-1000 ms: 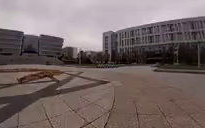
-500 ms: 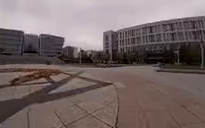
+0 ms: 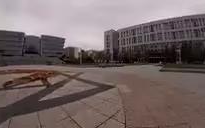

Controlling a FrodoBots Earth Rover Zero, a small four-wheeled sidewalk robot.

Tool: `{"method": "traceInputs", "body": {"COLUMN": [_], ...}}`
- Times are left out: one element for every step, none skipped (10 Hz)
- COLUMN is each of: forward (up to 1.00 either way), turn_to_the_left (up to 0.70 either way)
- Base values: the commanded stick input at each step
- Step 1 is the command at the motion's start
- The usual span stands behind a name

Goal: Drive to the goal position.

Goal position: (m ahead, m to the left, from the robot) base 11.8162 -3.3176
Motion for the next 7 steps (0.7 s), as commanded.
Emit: {"method": "traceInputs", "body": {"forward": [0.7,0.7,0.7,0.7,0.7,0.7,0.7], "turn_to_the_left": [0.0,0.0,0.0,0.0,0.0,0.0,0.0]}}
